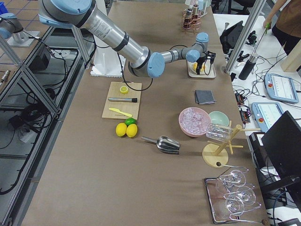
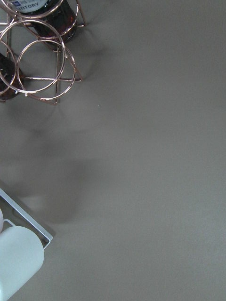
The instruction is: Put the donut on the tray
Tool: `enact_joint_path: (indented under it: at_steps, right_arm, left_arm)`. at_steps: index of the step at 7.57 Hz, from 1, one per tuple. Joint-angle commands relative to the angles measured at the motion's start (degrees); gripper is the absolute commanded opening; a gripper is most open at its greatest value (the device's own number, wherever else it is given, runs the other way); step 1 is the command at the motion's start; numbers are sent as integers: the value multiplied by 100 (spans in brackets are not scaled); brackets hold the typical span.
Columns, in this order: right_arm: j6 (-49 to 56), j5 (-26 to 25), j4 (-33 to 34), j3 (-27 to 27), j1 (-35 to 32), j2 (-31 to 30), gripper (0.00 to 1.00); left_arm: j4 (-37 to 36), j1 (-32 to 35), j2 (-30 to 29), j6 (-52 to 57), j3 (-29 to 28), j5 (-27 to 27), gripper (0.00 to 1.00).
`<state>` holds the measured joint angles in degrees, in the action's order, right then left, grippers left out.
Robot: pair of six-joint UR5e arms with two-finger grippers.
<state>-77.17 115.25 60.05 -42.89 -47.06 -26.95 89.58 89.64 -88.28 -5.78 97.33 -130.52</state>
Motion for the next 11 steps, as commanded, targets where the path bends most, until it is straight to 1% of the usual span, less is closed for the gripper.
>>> enact_joint_path:
  at_steps: [1, 2, 3, 5, 6, 7, 8, 9, 10, 11]
  right_arm:
    - [1121, 295, 2056, -2318, -425, -964, 75]
    - [1238, 740, 2359, -3269, -732, -1649, 77]
    - [1387, 1110, 2588, -3974, -1065, -2212, 79]
    - [2350, 1237, 3150, -5459, -1488, -3512, 80]
    - [3321, 1245, 3423, -6137, -1778, -4311, 81]
    - [4123, 1463, 3452, -6413, -2181, -4919, 82]
    - [4984, 1718, 3435, -6538, -2681, -5456, 84]
    - [6028, 1929, 3435, -6539, -3156, -5949, 84]
    - [6778, 2027, 3452, -6539, -3552, -6258, 84]
    - [7394, 2028, 3469, -6548, -3800, -6531, 84]
  left_arm:
    - [-1, -8, -5, 7, 5, 0, 99]
    - [-1, -8, -5, 7, 5, 0, 99]
    - [7, -8, -5, 7, 14, 0, 99]
    - [7, -8, -5, 7, 14, 0, 99]
    - [7, 1, -5, 7, 23, 0, 99]
    - [7, -8, -13, 7, 32, 0, 99]
    - [7, -8, -13, 7, 40, 0, 99]
    - [7, 1, -13, 7, 41, 0, 99]
    - [7, 1, -13, -2, 41, 0, 99]
    - [7, 1, -13, 7, 41, 0, 99]
